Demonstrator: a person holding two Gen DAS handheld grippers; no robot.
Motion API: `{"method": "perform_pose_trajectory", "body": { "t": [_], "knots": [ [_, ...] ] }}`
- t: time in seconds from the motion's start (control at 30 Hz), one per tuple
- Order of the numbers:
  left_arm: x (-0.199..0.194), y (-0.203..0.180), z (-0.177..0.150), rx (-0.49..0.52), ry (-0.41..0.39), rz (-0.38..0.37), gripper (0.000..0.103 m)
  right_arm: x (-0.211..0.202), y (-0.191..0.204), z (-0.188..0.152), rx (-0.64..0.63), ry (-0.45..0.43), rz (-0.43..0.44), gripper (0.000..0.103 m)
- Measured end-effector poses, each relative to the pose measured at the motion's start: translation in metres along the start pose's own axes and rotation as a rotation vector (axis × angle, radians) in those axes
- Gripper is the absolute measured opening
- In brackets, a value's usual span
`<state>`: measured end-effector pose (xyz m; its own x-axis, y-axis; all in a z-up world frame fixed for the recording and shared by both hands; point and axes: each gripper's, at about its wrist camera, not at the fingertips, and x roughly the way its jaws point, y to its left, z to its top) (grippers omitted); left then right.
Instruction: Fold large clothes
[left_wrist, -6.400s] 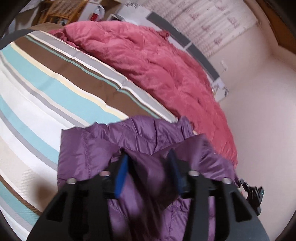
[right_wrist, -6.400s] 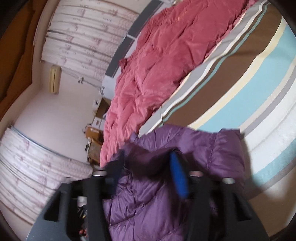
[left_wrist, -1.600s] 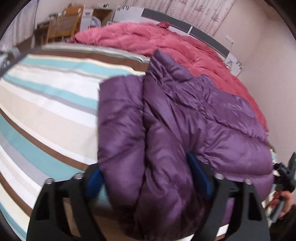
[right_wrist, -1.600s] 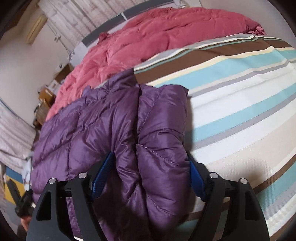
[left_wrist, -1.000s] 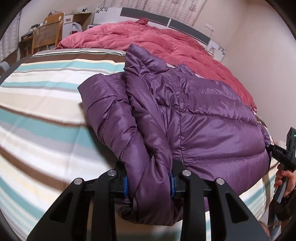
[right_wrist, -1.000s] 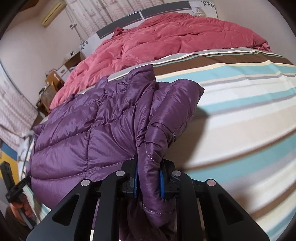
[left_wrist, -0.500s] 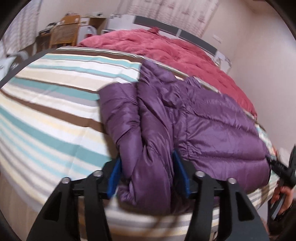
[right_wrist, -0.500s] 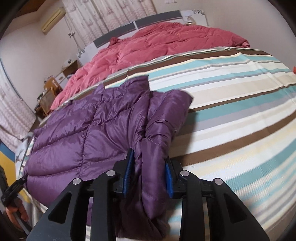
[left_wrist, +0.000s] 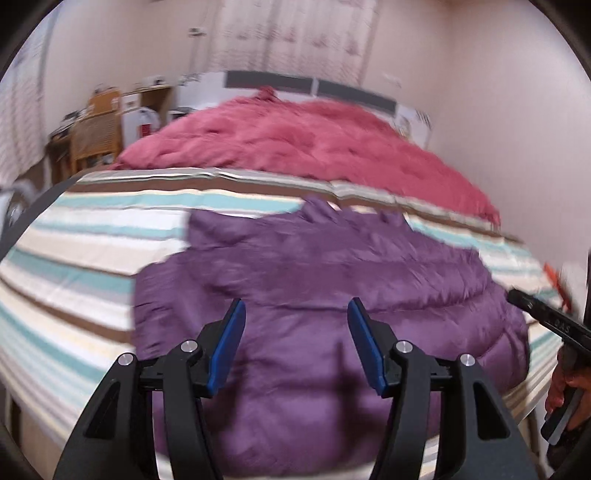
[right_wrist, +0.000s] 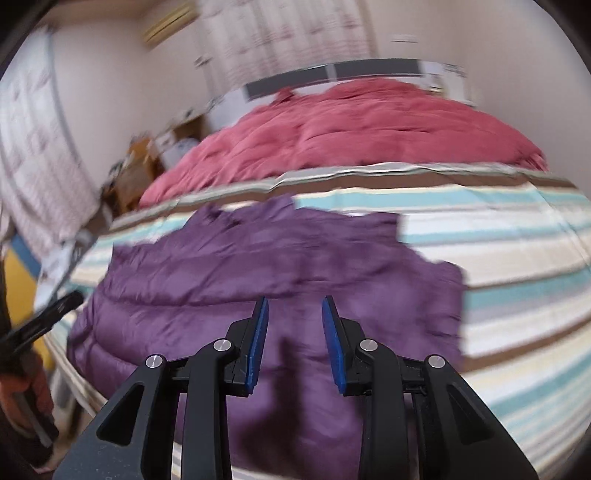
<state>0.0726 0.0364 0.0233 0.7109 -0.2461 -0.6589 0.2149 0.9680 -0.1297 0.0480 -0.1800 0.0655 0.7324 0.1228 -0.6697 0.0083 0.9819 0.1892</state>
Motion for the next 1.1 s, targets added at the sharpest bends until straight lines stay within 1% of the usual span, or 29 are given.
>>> {"method": "perform_pose_trajectory", "body": {
  "t": [0.07, 0.13, 0.2, 0.27, 0.33, 0.4, 0.53, 0.6, 0.67, 0.73, 0.87, 0.9, 0.97, 1.0, 1.03, 1.1],
  "knots": [
    [0.014, -0.018, 0.007, 0.042, 0.031, 0.007, 0.056, 0.018, 0.015, 0.008, -0.046, 0.023, 0.010, 0.030],
    [0.029, -0.031, 0.017, 0.080, 0.053, 0.035, 0.056, 0.034, 0.026, 0.015, -0.083, 0.049, 0.011, 0.030],
    [0.047, -0.040, 0.028, 0.125, 0.072, 0.056, 0.055, 0.056, 0.033, 0.026, -0.128, 0.072, 0.000, 0.030],
    [0.064, -0.045, 0.036, 0.171, 0.090, 0.093, 0.055, 0.079, 0.036, 0.035, -0.159, 0.096, -0.011, 0.030],
    [0.081, -0.047, 0.042, 0.200, 0.112, 0.107, 0.056, 0.094, 0.037, 0.036, -0.162, 0.117, -0.015, 0.030],
    [0.092, -0.045, 0.045, 0.198, 0.126, 0.112, 0.056, 0.110, 0.033, 0.039, -0.152, 0.132, -0.018, 0.030],
    [0.117, -0.033, 0.046, 0.118, 0.154, 0.081, 0.061, 0.133, 0.027, 0.040, -0.096, 0.146, -0.009, 0.030],
    [0.128, -0.026, 0.044, 0.088, 0.148, 0.061, 0.062, 0.140, 0.025, 0.041, -0.071, 0.141, 0.000, 0.030],
    [0.136, -0.025, 0.042, 0.075, 0.142, 0.065, 0.063, 0.146, 0.024, 0.041, -0.061, 0.134, 0.002, 0.030],
    [0.141, -0.028, 0.041, 0.079, 0.144, 0.078, 0.063, 0.149, 0.024, 0.041, -0.062, 0.128, -0.004, 0.030],
    [0.139, -0.028, 0.042, 0.074, 0.148, 0.070, 0.063, 0.146, 0.023, 0.041, -0.052, 0.122, 0.014, 0.030],
    [0.137, -0.027, 0.044, 0.073, 0.151, 0.070, 0.064, 0.144, 0.023, 0.041, -0.052, 0.120, 0.016, 0.030],
    [0.120, -0.024, 0.044, 0.056, 0.141, 0.088, 0.079, 0.131, 0.024, 0.042, -0.054, 0.101, 0.013, 0.030],
    [0.109, -0.021, 0.043, 0.040, 0.126, 0.095, 0.083, 0.123, 0.025, 0.041, -0.056, 0.085, 0.004, 0.030],
    [0.098, -0.017, 0.041, 0.020, 0.110, 0.103, 0.085, 0.111, 0.026, 0.040, -0.051, 0.065, -0.006, 0.030],
    [0.078, -0.006, 0.034, -0.020, 0.084, 0.127, 0.085, 0.092, 0.029, 0.036, -0.033, 0.035, 0.003, 0.030]
  ]
}}
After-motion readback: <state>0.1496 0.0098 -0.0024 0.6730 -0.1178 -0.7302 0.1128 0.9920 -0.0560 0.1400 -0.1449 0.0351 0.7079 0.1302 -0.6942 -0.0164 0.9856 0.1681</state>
